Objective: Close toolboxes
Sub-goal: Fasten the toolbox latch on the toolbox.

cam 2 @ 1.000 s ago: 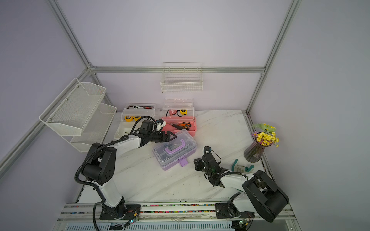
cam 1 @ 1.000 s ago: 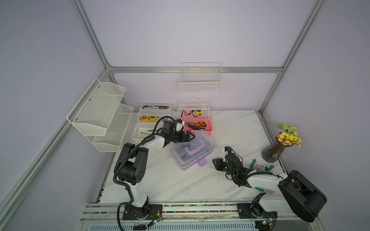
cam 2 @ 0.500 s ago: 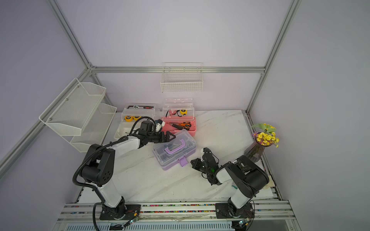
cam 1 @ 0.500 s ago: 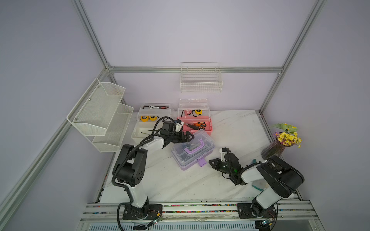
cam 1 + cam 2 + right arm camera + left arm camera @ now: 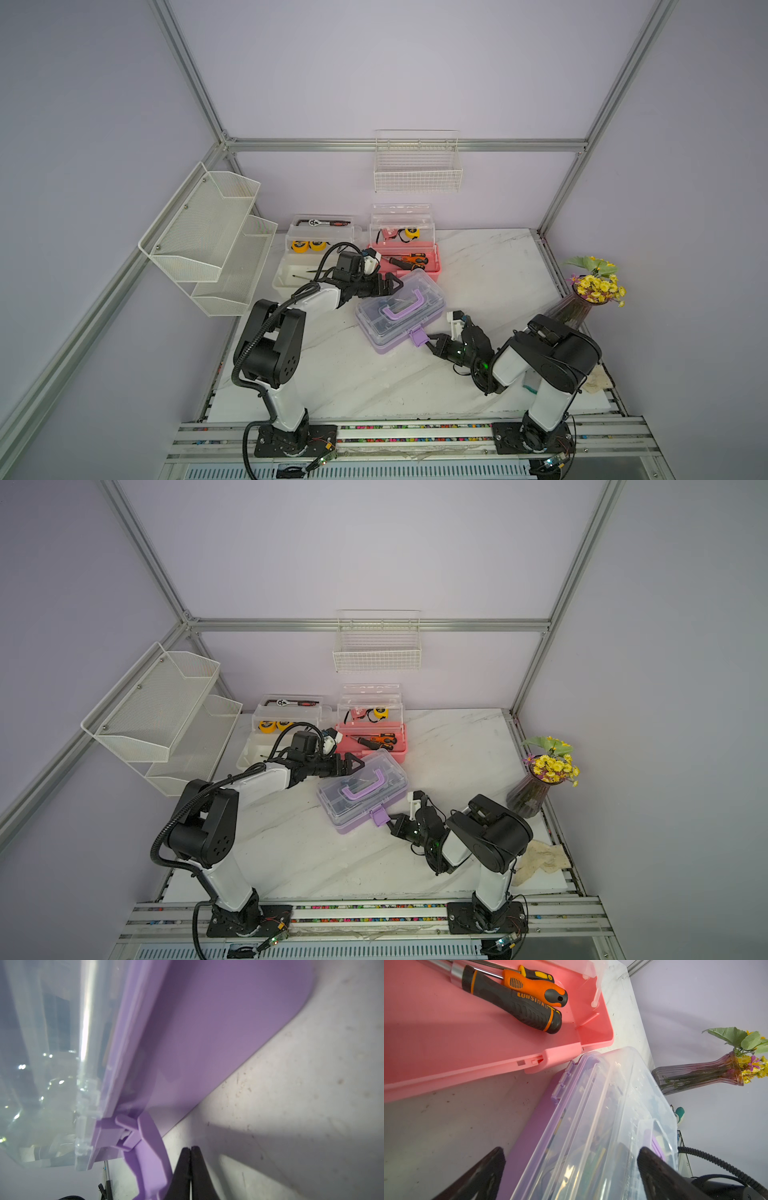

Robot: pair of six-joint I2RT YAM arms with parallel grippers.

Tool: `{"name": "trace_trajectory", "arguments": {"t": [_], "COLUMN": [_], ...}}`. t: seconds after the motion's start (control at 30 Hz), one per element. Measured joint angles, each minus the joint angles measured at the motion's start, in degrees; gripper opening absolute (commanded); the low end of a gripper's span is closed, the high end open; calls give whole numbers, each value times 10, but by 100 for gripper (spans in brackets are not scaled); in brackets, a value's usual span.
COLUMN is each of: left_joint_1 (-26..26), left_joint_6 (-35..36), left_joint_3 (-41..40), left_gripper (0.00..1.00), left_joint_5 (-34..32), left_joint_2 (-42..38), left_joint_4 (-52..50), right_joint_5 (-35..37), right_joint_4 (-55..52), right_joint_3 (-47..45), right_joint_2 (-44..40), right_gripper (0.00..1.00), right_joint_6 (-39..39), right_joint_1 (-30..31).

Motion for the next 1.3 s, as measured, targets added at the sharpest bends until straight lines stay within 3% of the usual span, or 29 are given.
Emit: {"name": "trace_trajectory", "arguments": {"t": [0.2,0.53,0.8,1.07,1.2,1.3], "left_joint_1": [0,0,0,0,0,0], "left_joint_6": [0,0,0,0,0,0], "left_joint_3": [0,0,0,0,0,0], "left_gripper": [100,100,100,100,100,100], "left_joint_5": [-1,-1,-1,-1,-1,-1], "left_joint_2": [0,0,0,0,0,0], "left_joint_4": [0,0,0,0,0,0], "right_joint_5": [12,23,35,33,33,35], "right_joint_4": [-10,-44,-103,-110,-111,-122], "right_joint_3": [-4,9,17,29,32,35], "right_joint_2": [-64,-80,-155,-145,-144,-155], "right_gripper": [9,9,9,9,17,36], "right_joint_6": [-27,-58,-79,-89,-91,-92], "right_joint_1": [22,24,25,28,28,30]}}
